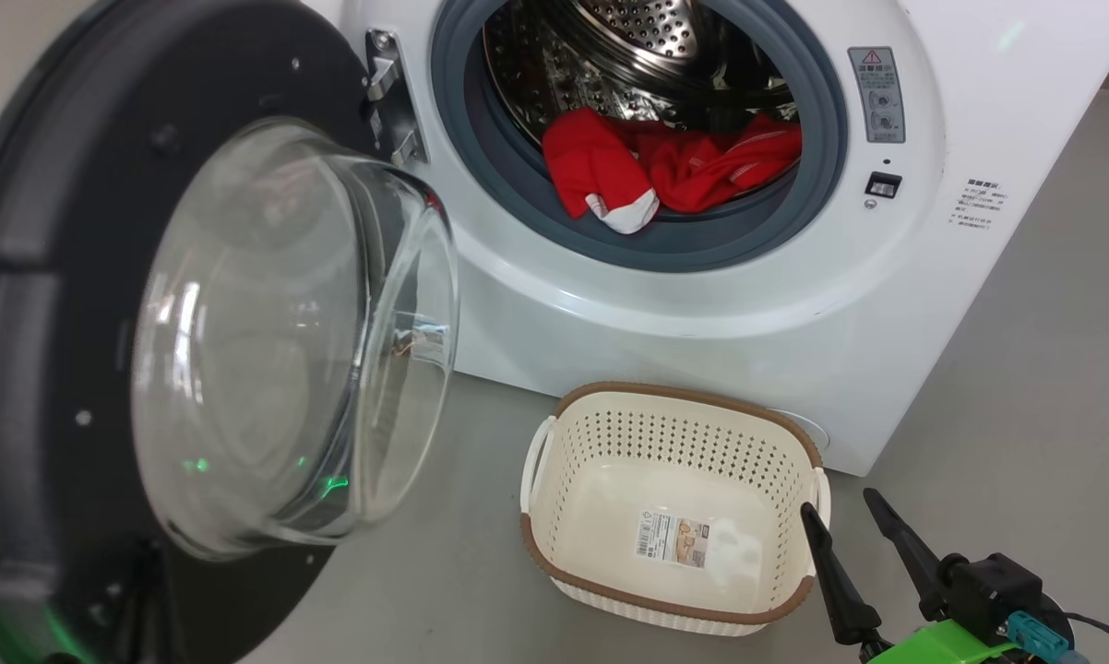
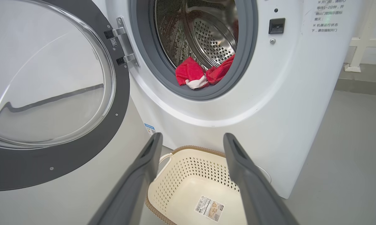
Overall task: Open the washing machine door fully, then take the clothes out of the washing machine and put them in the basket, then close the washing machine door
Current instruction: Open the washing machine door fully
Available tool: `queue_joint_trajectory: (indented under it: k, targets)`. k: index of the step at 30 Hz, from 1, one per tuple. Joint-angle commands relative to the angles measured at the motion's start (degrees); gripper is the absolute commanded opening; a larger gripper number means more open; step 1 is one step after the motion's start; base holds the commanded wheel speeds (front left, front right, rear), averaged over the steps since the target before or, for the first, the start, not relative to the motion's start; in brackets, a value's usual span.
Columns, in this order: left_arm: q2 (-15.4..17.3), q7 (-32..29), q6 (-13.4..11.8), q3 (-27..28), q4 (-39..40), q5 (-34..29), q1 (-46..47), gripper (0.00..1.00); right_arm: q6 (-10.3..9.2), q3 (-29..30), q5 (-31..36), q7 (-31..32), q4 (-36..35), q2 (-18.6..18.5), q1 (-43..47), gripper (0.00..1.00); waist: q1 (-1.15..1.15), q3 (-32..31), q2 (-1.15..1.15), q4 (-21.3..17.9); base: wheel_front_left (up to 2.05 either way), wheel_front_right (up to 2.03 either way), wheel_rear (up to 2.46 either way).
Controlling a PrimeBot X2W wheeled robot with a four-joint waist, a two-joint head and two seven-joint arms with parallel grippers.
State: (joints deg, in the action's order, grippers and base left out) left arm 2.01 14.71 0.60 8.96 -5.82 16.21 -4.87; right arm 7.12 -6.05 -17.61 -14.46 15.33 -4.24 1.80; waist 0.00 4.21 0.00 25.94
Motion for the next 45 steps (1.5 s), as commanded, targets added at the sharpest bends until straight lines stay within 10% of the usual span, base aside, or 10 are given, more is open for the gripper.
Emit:
queue_joint_trajectory:
  k: [1, 24, 45]
  targets:
    - [0.87, 0.29, -0.07, 4.00, 0.94, -0.02, 2.84, 0.00, 0.36, -1.12, -0.08, -0.53, -1.32, -0.66, -2.52, 1.00, 0.00, 0.10, 0.00, -0.04, 0.00, 0.00, 0.00]
    - [1.76, 0.29, 4.37, 25.65, -8.96, -4.77, 17.80, 0.00, 0.36, -1.30, 0.12, -0.54, -1.52, -1.99, -4.09, 1.00, 0.00, 3.42, 0.00, -1.85, 0.00, 0.00, 0.00]
    - [5.53, 0.29, 6.79, 34.20, -19.39, -8.23, 25.52, 0.00, 0.36, -1.26, 0.35, -0.54, -2.00, -2.07, -4.22, 1.00, 0.00, 4.75, 0.00, -3.44, 0.00, 0.00, 0.00]
